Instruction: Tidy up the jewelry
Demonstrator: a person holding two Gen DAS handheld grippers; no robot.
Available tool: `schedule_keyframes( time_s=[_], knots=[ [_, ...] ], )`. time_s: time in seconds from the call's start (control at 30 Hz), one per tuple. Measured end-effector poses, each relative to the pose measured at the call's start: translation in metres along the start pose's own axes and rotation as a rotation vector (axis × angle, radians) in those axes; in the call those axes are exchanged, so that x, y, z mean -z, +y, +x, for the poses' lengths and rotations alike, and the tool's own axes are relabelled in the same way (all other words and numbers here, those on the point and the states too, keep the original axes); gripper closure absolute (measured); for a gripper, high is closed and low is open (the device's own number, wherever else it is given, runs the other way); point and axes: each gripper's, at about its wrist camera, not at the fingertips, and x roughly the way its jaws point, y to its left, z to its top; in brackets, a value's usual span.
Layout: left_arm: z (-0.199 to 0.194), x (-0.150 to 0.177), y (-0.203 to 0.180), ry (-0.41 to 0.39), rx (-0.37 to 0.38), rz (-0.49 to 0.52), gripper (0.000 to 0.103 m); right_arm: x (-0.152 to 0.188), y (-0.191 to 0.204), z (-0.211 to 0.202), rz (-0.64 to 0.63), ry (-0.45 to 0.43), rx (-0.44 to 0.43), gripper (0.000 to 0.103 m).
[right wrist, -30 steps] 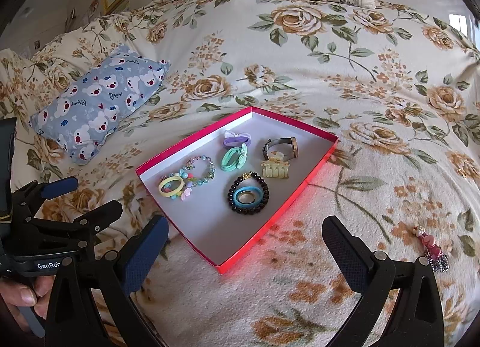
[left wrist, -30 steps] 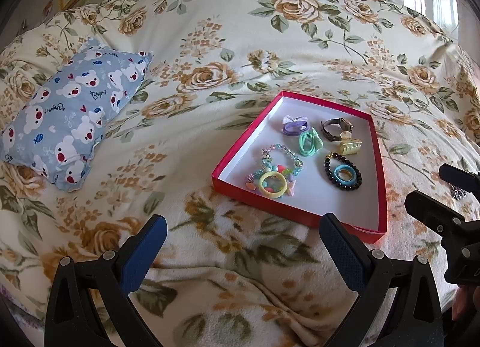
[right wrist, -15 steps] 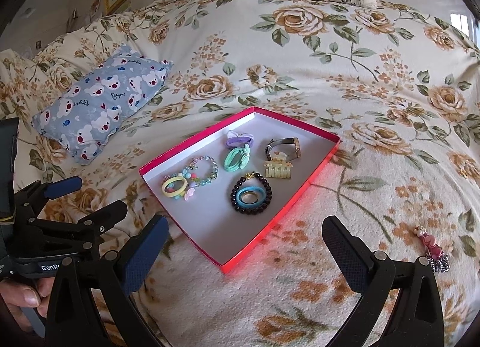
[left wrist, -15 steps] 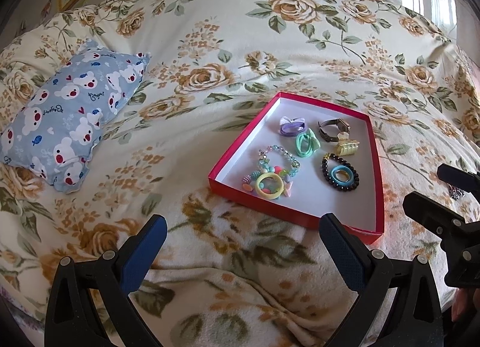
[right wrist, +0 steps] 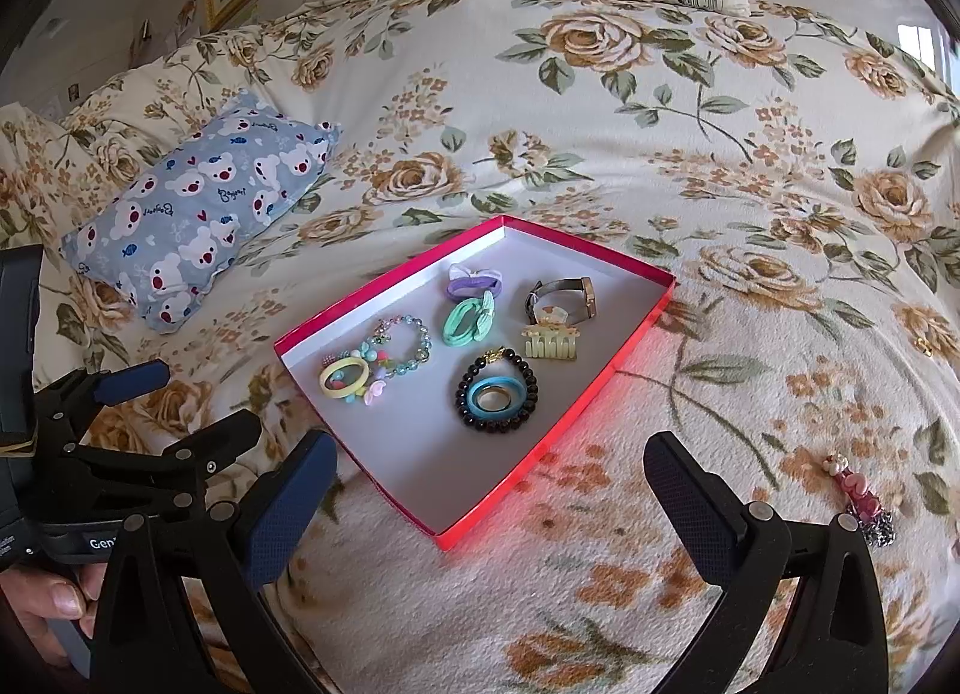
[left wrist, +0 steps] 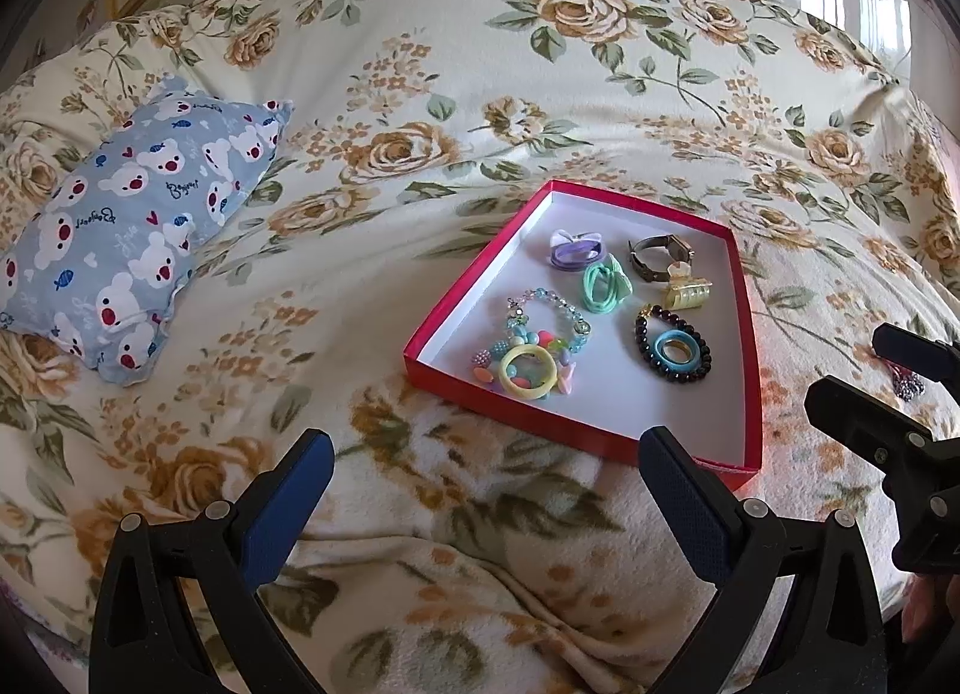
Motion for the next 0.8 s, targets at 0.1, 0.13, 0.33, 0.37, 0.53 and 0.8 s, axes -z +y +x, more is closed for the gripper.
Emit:
schedule_keyframes(
  time_s=[0.1, 0.13, 0.33, 0.37, 0.53, 0.8],
  knots=[
    [0.001, -0.0005, -0.0008, 0.0, 0.003, -0.001, 0.001, 0.0, -0.0003, -0.0002, -0.001, 0.001, 0.001, 0.0],
    [0.0019, -0.0007, -0.0011, 0.001, 0.003, -0.001, 0.001, -0.0002, 0.0001, 0.0001, 0.0, 0.001, 0.0, 0.0],
    [0.004, -0.002, -0.0009, 0.007, 0.009, -0.003, 0.001, -0.0012, -0.0008, 0.0004, 0.0, 0.002, 0.001, 0.0],
    [0.004, -0.0022, -0.0011, 0.008, 0.009, -0.003, 0.001, -0.0015, -0.0015, 0.0003, 0.0, 0.002, 0.001, 0.0],
    [0.0045, -0.003, -0.0012, 0.009, 0.007, -0.003, 0.001, -0.004, -0.0042, 0.001, 0.001, 0.005, 0.001, 0.0],
    [0.0084, -0.0052, -0.0024, 0.02, 0.011, -0.004, 0.001, -0.0046, -0.0045, 0.0014, 0.002, 0.007, 0.002, 0.0]
  ],
)
